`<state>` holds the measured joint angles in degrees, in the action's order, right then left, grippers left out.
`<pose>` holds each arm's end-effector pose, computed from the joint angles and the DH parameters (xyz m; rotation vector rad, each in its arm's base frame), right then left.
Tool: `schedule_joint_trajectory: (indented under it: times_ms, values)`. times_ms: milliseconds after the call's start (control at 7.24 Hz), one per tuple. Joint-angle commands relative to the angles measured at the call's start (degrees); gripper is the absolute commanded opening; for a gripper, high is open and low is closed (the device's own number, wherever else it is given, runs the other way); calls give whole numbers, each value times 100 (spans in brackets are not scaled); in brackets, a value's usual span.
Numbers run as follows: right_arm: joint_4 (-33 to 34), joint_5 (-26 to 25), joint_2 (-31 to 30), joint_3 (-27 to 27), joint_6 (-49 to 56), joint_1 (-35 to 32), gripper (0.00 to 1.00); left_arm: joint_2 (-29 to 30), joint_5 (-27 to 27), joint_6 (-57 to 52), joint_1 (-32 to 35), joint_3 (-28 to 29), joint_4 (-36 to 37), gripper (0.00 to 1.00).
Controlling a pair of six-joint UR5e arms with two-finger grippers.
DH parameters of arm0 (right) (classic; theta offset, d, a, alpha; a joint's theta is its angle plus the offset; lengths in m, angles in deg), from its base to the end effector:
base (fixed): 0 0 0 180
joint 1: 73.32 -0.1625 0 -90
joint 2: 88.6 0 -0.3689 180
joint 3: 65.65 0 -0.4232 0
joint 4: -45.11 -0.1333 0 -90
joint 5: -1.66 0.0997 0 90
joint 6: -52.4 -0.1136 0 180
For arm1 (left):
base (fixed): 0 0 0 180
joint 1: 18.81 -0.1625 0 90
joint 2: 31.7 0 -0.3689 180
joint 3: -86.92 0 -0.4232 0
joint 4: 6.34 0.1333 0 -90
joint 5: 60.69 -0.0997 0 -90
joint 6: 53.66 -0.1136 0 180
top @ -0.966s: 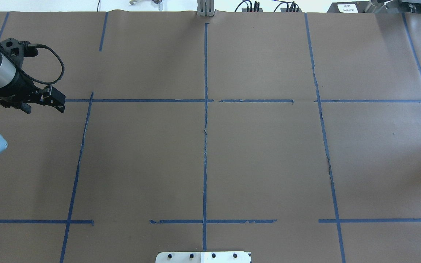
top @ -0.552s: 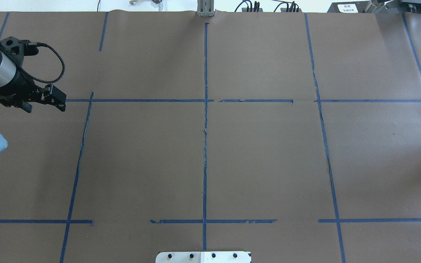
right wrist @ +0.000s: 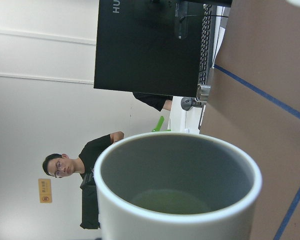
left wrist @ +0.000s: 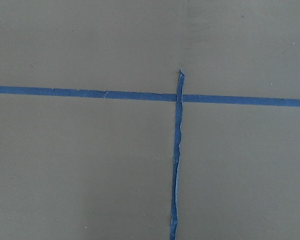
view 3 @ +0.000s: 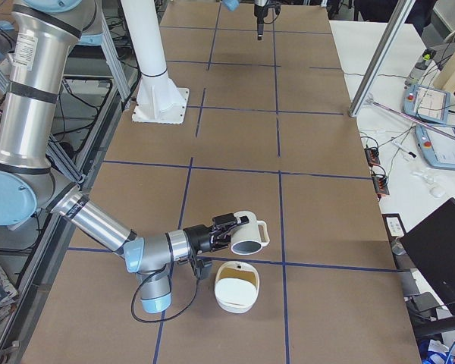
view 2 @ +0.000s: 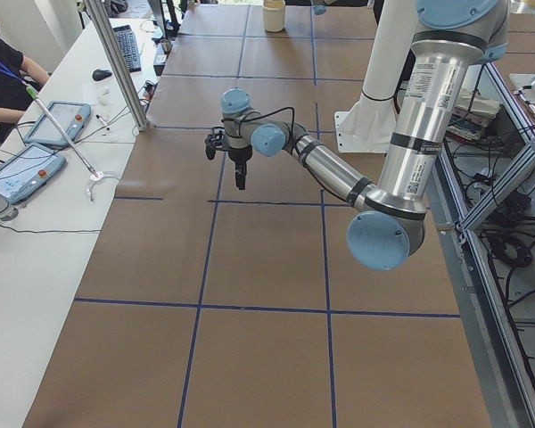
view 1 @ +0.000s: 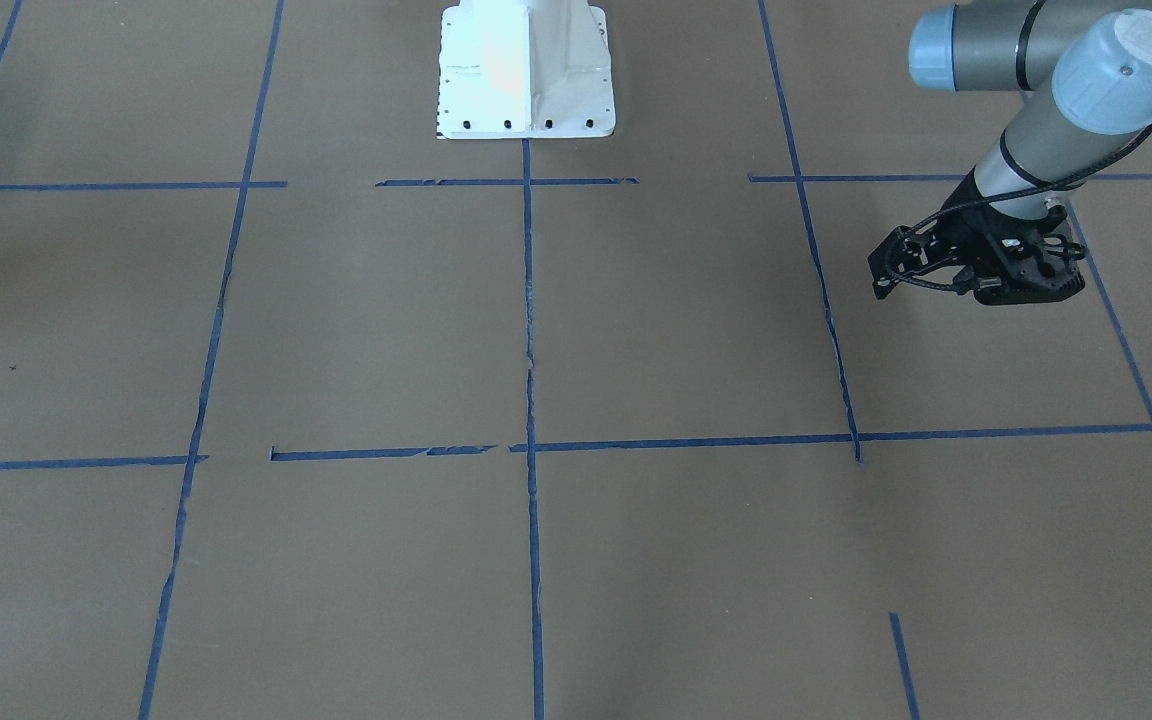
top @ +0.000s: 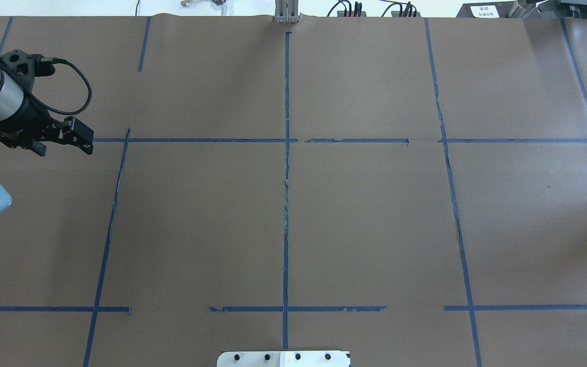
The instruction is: Left arm hands cup to right arm to dump lemon
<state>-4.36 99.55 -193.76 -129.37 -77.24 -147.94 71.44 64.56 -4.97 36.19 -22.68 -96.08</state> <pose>0.0291 -0.3381 0.6842 0.4640 -1.8525 1.3197 0.2736 -0.5088 0.3176 0.0095 0.8109 -0.0514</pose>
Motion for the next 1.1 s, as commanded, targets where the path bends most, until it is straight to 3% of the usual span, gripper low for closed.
schedule_joint_trajectory:
  times_ms: [0,414,966]
  values:
    - [-254,-635,4,17,-1286,0,14,5,0,0,-7,-26,9,100]
    - [-335,-927,12,87,-2046,0,21,5,0,35,1,-53,9,100]
    - [-668,-1043,-5,96,-3564,0,22,14,9,35,-7,-53,9,100]
